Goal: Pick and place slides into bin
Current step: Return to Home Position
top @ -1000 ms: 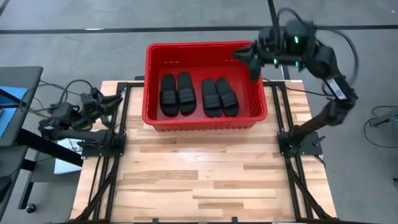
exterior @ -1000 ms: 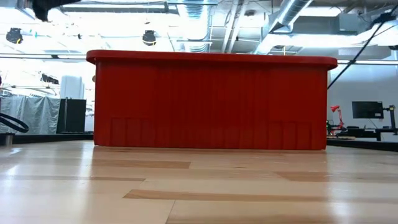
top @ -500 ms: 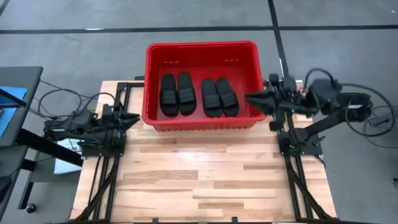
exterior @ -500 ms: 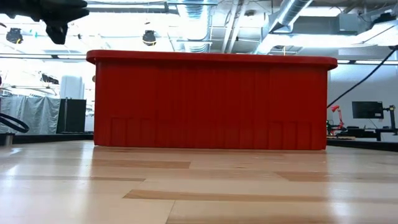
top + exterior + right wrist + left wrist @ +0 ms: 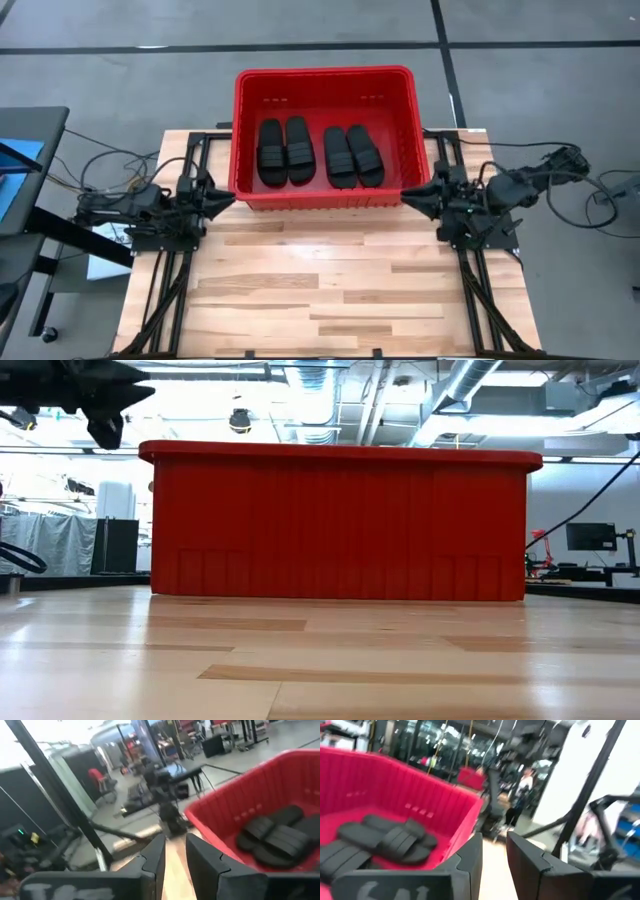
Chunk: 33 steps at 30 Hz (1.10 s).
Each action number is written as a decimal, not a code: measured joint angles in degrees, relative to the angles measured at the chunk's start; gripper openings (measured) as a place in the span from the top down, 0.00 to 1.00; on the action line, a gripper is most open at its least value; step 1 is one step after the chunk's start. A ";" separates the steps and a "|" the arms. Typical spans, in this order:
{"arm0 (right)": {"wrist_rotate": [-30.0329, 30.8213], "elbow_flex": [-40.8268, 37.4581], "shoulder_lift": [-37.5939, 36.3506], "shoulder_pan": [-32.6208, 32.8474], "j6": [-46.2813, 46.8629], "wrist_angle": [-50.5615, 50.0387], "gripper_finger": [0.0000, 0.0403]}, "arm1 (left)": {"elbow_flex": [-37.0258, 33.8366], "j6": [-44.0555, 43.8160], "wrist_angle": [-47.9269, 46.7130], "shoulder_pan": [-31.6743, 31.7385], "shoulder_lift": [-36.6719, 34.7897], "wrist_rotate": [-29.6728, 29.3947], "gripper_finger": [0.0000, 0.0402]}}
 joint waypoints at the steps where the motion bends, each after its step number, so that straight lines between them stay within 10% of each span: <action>1: 0.88 -1.70 -1.18 0.50 -0.21 -0.19 0.83 | -0.91 -0.03 2.08 0.01 -0.09 0.45 0.81; 12: -22.65 -25.09 -15.05 2.77 -10.36 22.04 0.83 | -4.96 -6.26 9.55 0.04 0.00 -0.49 0.81; 33: -31.12 -52.76 -22.03 4.70 -6.36 42.97 0.83 | -4.96 -20.59 -0.30 0.04 0.00 -0.49 0.81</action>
